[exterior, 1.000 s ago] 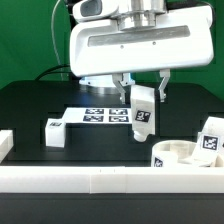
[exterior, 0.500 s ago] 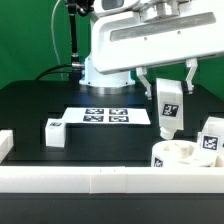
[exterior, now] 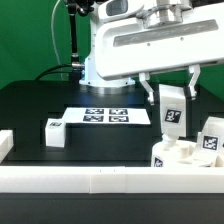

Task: Assemble stool

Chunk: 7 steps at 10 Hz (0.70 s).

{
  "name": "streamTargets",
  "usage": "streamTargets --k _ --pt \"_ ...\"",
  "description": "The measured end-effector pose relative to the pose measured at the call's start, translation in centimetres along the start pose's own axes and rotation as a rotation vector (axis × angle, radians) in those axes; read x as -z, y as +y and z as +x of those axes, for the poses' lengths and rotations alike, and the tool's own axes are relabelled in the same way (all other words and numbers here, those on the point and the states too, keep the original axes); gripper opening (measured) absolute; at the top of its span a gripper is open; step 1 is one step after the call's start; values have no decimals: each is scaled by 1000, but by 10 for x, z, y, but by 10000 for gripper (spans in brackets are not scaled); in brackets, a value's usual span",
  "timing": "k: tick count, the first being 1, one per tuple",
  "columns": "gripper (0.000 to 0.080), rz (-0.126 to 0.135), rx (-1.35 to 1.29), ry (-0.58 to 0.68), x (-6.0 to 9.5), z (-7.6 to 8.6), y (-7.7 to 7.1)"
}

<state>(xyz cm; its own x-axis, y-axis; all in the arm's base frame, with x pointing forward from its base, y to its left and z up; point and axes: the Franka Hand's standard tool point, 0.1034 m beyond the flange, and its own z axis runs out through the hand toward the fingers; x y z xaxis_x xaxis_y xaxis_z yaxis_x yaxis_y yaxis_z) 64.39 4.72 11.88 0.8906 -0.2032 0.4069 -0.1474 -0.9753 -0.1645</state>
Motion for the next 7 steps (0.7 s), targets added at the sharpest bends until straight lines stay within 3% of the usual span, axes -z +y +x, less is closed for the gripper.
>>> streamTargets --k 3,7 --pt "327 -9 2 33 0 2 2" --pt "327 2 -21 21 -3 -4 -9"
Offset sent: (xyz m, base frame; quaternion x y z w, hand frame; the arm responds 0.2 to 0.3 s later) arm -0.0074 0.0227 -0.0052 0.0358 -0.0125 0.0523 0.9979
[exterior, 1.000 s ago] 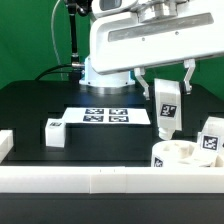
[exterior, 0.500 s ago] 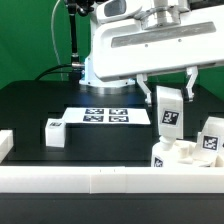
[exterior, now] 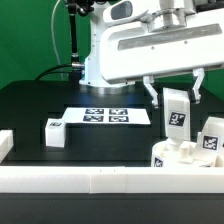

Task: Assemble stool

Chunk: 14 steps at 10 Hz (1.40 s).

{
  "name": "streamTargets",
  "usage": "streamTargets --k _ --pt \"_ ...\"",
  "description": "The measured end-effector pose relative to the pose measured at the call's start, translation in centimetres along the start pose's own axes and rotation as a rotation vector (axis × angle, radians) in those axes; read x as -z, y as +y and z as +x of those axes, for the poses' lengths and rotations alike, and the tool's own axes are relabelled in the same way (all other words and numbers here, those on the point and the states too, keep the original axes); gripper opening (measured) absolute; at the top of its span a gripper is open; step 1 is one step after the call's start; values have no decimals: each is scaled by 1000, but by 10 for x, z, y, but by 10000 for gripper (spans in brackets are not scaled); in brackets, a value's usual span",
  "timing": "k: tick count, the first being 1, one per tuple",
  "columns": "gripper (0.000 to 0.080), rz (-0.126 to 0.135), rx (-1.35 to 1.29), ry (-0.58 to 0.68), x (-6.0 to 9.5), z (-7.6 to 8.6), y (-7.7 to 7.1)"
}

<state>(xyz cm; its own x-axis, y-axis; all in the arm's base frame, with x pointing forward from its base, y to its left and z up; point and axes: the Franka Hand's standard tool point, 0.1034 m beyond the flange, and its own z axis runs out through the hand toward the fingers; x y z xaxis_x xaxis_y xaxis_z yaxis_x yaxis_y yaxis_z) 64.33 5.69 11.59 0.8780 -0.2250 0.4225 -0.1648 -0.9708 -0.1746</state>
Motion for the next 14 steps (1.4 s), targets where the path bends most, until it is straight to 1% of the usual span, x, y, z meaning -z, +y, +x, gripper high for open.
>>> streamTargets --k 2,4,6,10,12,14 --pt "327 -1 -1 -1 -1 -1 1" --pt "327 -14 2 8 -6 -9 6" --pt "327 -19 1 2 -7 -13 9" --pt "327 -19 3 -6 -11 -18 8" --pt "327 -21 5 -14 -15 -22 8" --pt "327 -28 6 6 -17 -21 11"
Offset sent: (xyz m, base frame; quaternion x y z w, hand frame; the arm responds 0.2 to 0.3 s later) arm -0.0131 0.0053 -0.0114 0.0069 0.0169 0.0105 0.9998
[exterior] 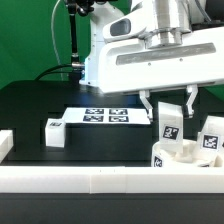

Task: Assemble stool

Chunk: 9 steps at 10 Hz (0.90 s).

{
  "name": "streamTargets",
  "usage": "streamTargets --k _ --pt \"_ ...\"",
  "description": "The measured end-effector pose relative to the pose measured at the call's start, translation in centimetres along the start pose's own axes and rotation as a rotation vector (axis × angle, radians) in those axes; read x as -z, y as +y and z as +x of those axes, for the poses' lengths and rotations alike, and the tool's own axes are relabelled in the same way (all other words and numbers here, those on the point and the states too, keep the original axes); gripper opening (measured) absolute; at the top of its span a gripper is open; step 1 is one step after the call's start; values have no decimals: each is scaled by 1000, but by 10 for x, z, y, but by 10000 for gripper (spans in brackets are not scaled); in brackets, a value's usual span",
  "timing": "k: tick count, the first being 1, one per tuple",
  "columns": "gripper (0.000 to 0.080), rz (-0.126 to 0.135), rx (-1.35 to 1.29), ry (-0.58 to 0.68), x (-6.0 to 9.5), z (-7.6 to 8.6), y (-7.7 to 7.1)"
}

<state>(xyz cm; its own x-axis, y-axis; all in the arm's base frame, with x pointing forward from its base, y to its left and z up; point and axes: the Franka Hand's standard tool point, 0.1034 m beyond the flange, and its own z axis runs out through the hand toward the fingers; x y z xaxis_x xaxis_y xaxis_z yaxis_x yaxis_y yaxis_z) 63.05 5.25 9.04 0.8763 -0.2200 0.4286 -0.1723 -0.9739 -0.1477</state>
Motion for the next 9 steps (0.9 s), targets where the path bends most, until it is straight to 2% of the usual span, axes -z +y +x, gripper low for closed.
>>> streamTargets --k 3,6,7,8,9 --pt "327 -22 -1 82 -1 2 6" --pt "336 -23 1 90 -1 2 5" --pt "513 -23 1 90 -1 2 5" --pt "513 -23 0 87 -1 2 5" --pt "624 -19 -2 74 1 3 5"
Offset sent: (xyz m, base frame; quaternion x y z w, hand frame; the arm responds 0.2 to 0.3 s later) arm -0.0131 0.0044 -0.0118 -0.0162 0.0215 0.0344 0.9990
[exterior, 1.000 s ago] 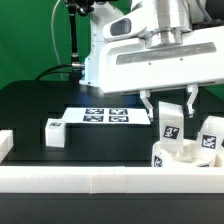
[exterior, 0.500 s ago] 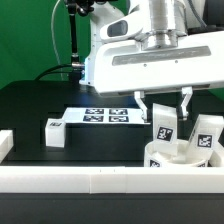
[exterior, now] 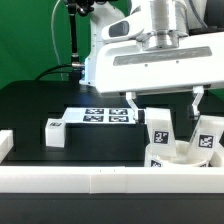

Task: Assemble stool

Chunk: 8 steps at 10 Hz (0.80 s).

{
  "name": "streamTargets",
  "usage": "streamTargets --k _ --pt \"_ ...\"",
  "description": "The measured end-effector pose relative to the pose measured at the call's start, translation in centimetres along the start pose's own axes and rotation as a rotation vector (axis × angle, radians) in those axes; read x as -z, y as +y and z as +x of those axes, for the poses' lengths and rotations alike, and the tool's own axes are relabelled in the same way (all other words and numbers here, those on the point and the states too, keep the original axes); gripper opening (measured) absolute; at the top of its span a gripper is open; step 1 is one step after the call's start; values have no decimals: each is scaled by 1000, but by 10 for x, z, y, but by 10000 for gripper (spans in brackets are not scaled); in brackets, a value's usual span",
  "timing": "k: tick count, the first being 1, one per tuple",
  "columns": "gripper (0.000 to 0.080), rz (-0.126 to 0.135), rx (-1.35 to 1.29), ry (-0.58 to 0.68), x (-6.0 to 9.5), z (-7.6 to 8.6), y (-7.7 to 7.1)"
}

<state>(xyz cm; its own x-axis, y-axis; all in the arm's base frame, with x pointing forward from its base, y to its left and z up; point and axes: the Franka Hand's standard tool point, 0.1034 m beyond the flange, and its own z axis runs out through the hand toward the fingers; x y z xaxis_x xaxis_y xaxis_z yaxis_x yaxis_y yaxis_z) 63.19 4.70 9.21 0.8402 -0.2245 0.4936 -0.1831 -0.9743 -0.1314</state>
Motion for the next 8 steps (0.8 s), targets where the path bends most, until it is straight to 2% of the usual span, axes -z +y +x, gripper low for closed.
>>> streamTargets --k 4,6,8 --pt "648 8 10 -49 13 16 11" --pt "649 17 5 -60 17 25 10" --pt "649 15 5 -64 15 22 11"
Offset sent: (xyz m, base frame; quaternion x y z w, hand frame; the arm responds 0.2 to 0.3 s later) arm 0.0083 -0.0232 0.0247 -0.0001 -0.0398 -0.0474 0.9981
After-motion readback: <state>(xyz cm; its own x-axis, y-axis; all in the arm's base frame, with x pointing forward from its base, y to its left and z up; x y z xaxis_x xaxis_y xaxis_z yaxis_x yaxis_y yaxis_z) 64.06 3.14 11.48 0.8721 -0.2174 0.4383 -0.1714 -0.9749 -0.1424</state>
